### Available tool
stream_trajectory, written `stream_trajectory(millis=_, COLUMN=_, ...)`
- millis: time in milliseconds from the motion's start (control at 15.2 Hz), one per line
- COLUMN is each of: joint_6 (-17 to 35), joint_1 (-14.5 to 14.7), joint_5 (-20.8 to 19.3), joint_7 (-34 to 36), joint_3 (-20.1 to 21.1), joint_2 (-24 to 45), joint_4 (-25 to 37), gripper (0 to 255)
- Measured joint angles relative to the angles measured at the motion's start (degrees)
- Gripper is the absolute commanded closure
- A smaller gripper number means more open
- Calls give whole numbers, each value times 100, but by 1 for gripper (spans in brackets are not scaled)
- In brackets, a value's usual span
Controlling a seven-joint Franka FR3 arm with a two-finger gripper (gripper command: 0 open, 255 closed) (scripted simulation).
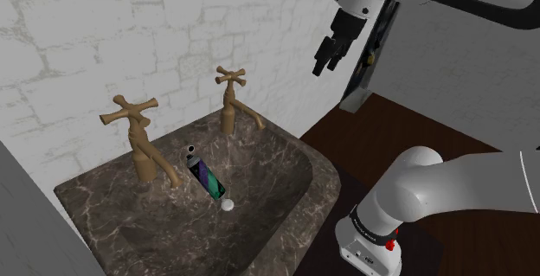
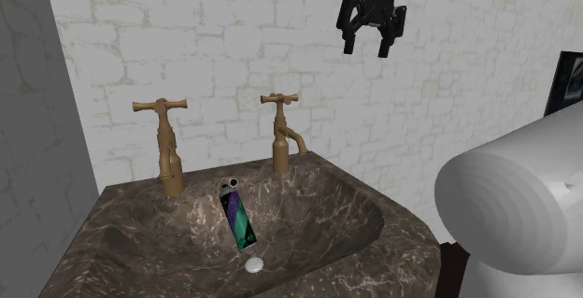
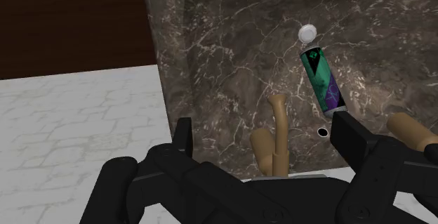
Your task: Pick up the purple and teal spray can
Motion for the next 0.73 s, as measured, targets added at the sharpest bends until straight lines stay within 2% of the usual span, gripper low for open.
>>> stream_trajectory(millis=264, joint_6=295, joint_1=74, joint_5=75, joint_7=76, joint_3=130, joint_2=193, joint_4=-129, gripper=0)
stream_trajectory(millis=726, joint_6=1380, joint_1=315, joint_5=287, joint_7=302, joint_3=554, joint_2=955, joint_4=-528, gripper=0)
